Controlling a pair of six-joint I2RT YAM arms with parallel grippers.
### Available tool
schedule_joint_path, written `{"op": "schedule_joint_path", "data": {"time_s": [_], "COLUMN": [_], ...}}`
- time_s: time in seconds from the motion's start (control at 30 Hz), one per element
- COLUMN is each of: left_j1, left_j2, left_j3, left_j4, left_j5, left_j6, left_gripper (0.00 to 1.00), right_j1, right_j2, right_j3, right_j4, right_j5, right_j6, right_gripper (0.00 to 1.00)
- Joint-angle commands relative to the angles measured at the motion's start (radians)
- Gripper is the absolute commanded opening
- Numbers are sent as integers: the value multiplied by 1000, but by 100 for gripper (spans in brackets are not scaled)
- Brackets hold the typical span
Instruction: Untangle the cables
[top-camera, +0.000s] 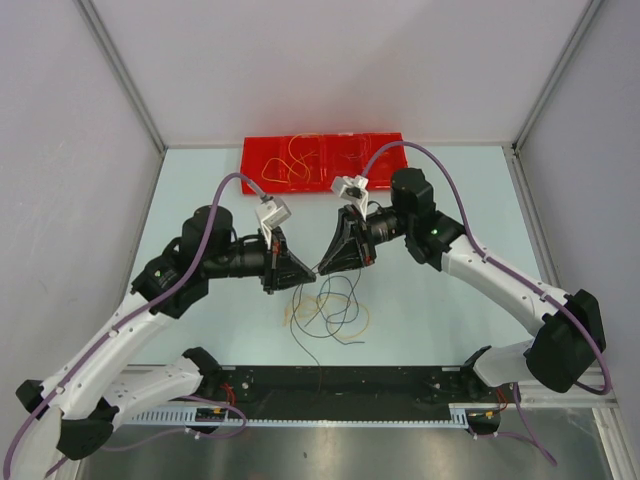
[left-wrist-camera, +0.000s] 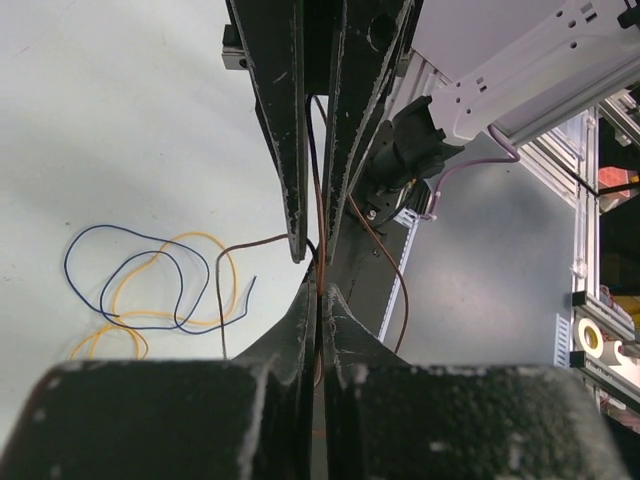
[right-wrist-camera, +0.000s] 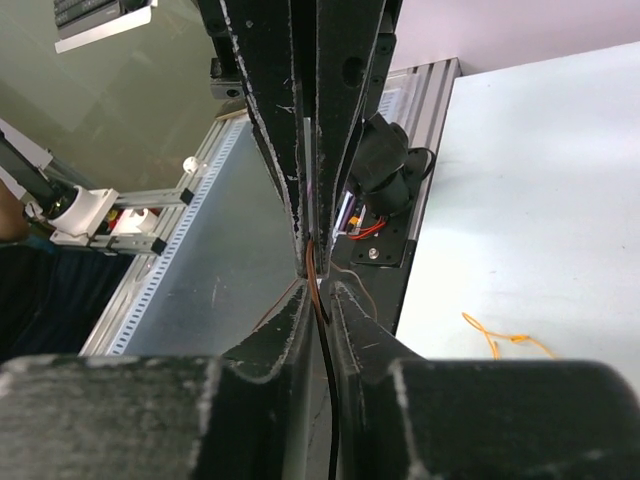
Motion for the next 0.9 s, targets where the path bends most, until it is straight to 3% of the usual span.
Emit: {"op": "schedule_joint_path", "data": {"time_s": [0.0,0.27,0.47,0.57,0.63,0.67,0.77,0.87], "left_j1": [11,15,19,22,25,27,30,31], "left_j2": [-20,-34,-46,-55,-61,-66,-95,-143], "left_j3": [45,28,22,14,12,12,14,0], "left_j4": [14,33,16,7,-7,-24,-64,-94], "left_j5": [-8,-34,-113,-179,-217,-258,-384,-504], "left_j6": [-17,-35,-47,-49,-49,-50,-57,-70], "left_gripper": [2,2,16,30,46,66,94,100], "right_j1": [14,21,17,6,-9,-14,-35,-38], "right_j2": [-13,-8,-19,-19,-14,-11,12,40], "right_j3": [6,4,6,6,6,7,55,140], "right_j4": [-1,-7,-17,12,37,64,52,-10], "right_j5": [4,33,125,186,218,257,342,453], "right_j6": [-14,-9,-22,-6,27,41,54,18], "right_gripper": [13,0,0,0,0,0,0,0]}}
